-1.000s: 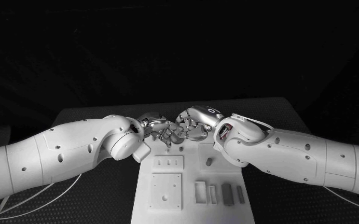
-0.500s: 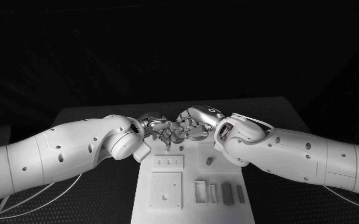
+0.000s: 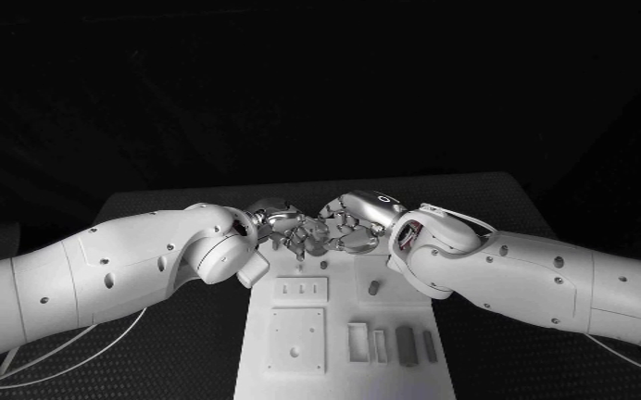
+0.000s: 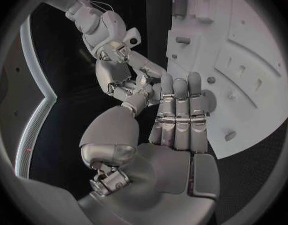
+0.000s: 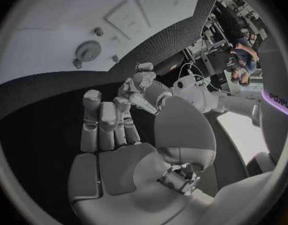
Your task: Assemble the parts on the task board
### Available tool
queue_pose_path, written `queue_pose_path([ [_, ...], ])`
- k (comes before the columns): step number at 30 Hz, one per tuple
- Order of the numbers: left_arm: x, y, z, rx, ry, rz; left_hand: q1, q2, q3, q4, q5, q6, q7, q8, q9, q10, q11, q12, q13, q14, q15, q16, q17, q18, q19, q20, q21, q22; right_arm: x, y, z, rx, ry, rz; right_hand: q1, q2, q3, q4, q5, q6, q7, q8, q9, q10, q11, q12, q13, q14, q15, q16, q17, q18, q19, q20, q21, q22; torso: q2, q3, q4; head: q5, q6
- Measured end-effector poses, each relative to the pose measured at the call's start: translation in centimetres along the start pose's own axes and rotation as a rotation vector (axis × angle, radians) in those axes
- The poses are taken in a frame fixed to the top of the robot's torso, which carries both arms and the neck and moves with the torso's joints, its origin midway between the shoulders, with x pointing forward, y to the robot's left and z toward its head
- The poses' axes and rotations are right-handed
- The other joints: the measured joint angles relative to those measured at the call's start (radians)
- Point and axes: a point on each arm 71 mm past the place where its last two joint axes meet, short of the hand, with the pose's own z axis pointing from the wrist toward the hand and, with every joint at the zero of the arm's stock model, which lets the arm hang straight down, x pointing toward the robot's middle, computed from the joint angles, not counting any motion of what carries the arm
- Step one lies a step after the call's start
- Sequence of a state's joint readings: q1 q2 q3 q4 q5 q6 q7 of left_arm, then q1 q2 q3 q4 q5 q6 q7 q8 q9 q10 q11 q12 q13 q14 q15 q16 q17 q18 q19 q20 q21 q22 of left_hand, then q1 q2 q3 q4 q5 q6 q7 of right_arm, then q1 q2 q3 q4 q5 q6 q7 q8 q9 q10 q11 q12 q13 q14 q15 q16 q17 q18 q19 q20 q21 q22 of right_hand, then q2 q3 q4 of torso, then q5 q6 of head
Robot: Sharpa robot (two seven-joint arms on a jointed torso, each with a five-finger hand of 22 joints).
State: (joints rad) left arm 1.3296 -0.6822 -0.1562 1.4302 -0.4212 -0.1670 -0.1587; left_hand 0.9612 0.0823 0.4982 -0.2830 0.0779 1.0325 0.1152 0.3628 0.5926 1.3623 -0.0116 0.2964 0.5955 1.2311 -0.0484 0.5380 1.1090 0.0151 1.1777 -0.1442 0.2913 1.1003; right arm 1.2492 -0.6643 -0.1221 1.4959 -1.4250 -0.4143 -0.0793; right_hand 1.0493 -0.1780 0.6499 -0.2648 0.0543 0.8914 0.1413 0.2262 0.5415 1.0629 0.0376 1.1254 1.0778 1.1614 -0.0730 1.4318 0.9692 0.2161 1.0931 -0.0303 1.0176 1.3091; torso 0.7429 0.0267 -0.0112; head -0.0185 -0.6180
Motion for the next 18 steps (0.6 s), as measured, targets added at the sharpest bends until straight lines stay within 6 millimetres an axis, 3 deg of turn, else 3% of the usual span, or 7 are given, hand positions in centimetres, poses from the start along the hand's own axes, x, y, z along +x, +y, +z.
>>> queue_pose_path([
  [7, -0.5, 0.2, -0.1, -0.002, -0.007, 0.006, 0.001, 0.001, 0.000, 0.000, -0.002, 0.000, 0.000, 0.000, 0.001, -0.001, -0.001, 0.004, 0.003, 0.000, 0.000, 0.004, 0.000, 0.000, 0.000, 0.000, 0.000, 0.004, -0.3, -1.0, -0.9, 0.011, -0.004, 0.027, 0.004, -0.004, -0.003, 0.003, 0.000, -0.008, 0.004, -0.005, -0.001, -0.011, 0.004, -0.004, -0.001, -0.006, 0.006, 0.000, 0.000, 0.000, -0.005, 0.005, -0.006, 0.000, 0.000, 0.0007, 0.0000, 0.002, 0.001],
  [18, -1.8, 1.1, -0.4, -0.031, -0.001, 0.071, -0.003, 0.005, 0.000, 0.000, -0.002, -0.002, -0.002, 0.001, 0.015, -0.004, -0.004, 0.016, 0.013, 0.000, 0.000, 0.015, 0.001, 0.000, 0.002, -0.002, 0.004, 0.016, -2.2, -5.0, -2.0, 0.106, -0.059, 0.056, 0.004, -0.004, -0.006, 0.006, 0.000, -0.014, 0.003, -0.005, -0.002, -0.014, 0.007, -0.004, -0.001, -0.009, 0.009, 0.000, 0.000, 0.000, -0.006, 0.006, -0.006, 0.000, 0.000, 0.0007, 0.0000, 0.009, -0.003],
])
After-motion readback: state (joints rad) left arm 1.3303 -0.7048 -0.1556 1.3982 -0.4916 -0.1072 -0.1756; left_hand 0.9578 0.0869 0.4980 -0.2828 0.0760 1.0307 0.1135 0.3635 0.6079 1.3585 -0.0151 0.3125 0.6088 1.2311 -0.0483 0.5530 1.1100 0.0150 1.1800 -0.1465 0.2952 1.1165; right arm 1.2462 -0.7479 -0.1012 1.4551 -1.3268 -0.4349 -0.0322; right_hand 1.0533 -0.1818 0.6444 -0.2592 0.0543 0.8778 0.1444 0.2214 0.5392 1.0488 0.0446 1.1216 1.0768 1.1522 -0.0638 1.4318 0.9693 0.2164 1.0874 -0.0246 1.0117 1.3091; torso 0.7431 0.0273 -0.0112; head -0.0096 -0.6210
